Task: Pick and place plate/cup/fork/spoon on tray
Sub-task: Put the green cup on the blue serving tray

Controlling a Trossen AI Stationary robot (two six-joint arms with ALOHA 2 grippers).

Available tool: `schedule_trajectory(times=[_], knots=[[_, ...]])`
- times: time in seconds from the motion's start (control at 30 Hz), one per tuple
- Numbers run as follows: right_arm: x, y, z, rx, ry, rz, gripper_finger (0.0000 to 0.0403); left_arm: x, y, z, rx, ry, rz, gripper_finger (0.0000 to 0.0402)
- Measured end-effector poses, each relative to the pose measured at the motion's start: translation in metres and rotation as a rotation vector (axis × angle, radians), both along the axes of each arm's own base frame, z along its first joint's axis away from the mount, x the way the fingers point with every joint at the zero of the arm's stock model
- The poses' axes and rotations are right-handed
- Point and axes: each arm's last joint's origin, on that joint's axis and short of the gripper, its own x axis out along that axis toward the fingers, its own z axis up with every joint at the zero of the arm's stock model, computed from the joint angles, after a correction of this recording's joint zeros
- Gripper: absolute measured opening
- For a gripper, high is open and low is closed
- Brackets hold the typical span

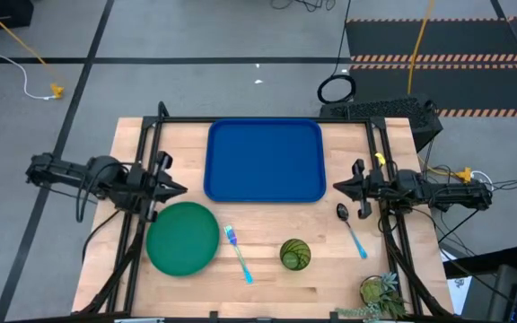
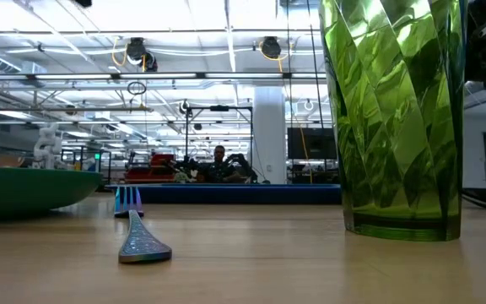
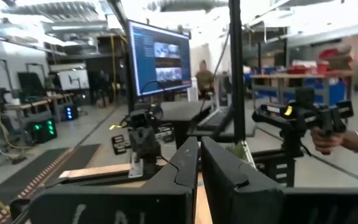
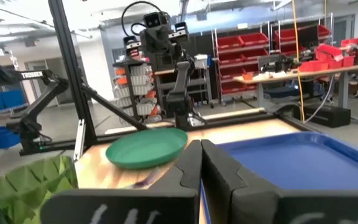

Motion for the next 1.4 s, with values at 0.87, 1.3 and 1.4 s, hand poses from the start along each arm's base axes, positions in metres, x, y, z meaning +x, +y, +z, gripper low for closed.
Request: schedule_trajectory(times=[0.87,1.3,1.4], knots=[[0.000,0.001,-0.002,0.353,0.020,0.087,0.0000,0.115,-0.091,0.025,0.147,0.415,-0.161,0.0024],[0.020,0.016,0.049,0.237,0.075,0.203,0.0000,0.136,-0.110,-0.004,0.196,0.495,-0.112,0.0024],[0.036,0.025,0.067,0.185,0.128,0.234,0.0000,0.138,-0.110,-0.006,0.198,0.498,-0.096,0.0024]])
